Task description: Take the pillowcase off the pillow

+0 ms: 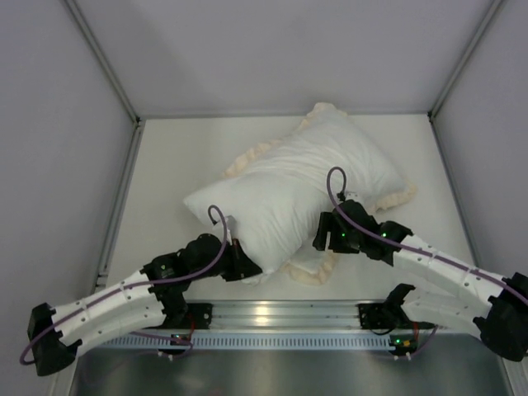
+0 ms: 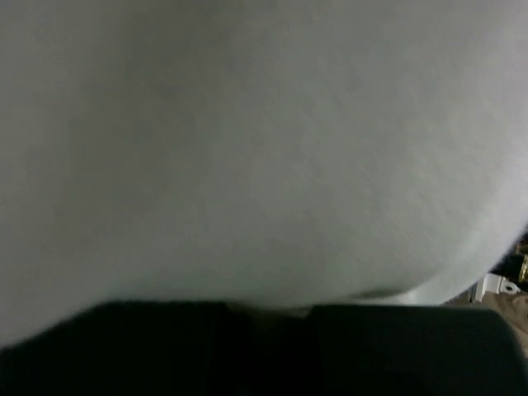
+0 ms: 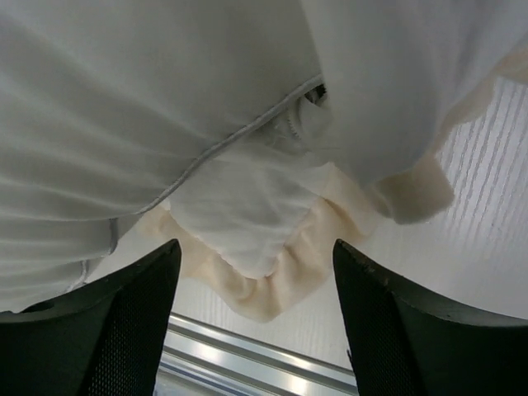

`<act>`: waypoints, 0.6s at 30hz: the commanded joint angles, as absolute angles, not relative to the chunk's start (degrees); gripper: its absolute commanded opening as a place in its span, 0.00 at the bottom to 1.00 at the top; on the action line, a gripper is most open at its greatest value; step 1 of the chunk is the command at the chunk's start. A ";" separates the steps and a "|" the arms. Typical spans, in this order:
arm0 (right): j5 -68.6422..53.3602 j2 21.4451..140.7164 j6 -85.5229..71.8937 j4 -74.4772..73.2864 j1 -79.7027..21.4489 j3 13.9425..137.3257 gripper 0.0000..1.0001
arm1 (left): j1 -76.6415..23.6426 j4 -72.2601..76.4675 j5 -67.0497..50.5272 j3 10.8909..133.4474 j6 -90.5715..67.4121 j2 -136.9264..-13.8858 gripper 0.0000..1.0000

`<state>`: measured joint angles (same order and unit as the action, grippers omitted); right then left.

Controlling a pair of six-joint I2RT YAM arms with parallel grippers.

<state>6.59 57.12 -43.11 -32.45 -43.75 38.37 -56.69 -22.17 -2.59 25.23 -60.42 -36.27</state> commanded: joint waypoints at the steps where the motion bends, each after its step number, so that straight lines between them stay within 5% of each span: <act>1: 10.89 58.00 -48.07 -29.45 -46.58 38.58 0.71 | -56.77 -8.80 -11.41 21.89 -62.14 -37.35 0.00; 9: 19.96 67.50 -50.00 -29.71 -46.93 47.45 0.70 | -62.74 -8.17 -14.07 20.66 -60.91 -35.61 0.00; 18: 24.16 65.29 -43.35 -36.99 -65.56 66.42 0.70 | -63.28 -8.17 -14.41 12.93 -62.05 -27.52 0.00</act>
<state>21.39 66.61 -47.31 -38.41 -61.04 55.11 -62.26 -11.03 -10.52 15.51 -61.23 -28.93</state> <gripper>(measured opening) 0.691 0.076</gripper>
